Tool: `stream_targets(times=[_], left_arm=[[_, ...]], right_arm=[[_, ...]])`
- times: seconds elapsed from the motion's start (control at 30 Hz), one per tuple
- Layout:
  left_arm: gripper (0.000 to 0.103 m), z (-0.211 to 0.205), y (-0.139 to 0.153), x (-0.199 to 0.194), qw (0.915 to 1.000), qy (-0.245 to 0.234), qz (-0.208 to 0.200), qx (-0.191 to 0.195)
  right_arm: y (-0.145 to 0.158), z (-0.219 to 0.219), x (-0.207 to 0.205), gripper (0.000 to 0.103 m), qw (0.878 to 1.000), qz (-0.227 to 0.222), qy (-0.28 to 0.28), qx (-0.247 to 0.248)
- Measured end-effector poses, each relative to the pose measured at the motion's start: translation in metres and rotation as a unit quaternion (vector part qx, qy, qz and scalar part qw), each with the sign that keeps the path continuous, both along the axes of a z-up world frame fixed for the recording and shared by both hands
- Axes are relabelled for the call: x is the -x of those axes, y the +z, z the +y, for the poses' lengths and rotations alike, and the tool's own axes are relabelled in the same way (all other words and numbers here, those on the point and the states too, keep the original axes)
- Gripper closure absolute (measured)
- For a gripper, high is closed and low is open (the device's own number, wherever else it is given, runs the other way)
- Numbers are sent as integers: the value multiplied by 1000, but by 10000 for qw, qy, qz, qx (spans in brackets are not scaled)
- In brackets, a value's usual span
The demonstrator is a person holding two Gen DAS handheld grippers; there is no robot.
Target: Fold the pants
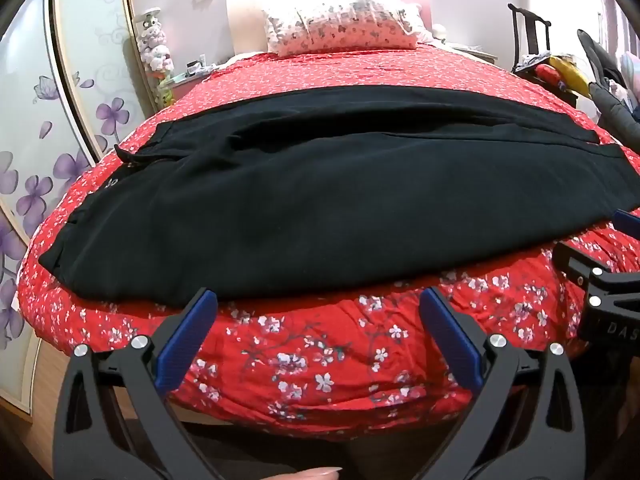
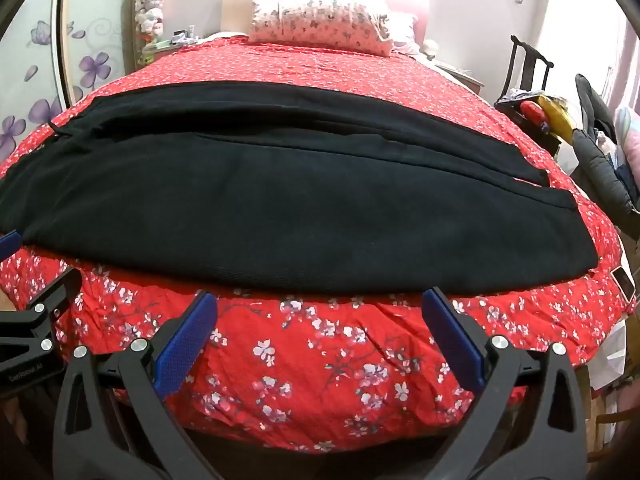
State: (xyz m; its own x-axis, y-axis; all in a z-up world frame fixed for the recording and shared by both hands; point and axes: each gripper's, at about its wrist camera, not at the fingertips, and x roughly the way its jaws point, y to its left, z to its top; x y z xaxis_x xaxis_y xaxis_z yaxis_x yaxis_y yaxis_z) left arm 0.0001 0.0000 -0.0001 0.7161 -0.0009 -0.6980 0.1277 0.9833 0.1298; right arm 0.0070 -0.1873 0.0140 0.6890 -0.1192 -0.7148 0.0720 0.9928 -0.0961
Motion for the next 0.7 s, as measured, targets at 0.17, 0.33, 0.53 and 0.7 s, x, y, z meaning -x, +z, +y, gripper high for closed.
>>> stream_targets(times=[0.17, 0.33, 0.53, 0.7], left_arm=[[2, 0, 0, 0, 10000, 2, -13, -11], [2, 0, 0, 0, 10000, 2, -14, -18], [2, 0, 0, 0, 10000, 2, -14, -16], [2, 0, 0, 0, 10000, 2, -17, -25]], right_arm=[[0, 0, 0, 1, 10000, 0, 0, 8], [0, 0, 0, 1, 10000, -6, 1, 15], [-1, 0, -1, 1, 10000, 16, -1, 3], [0, 0, 0, 1, 10000, 17, -1, 3]])
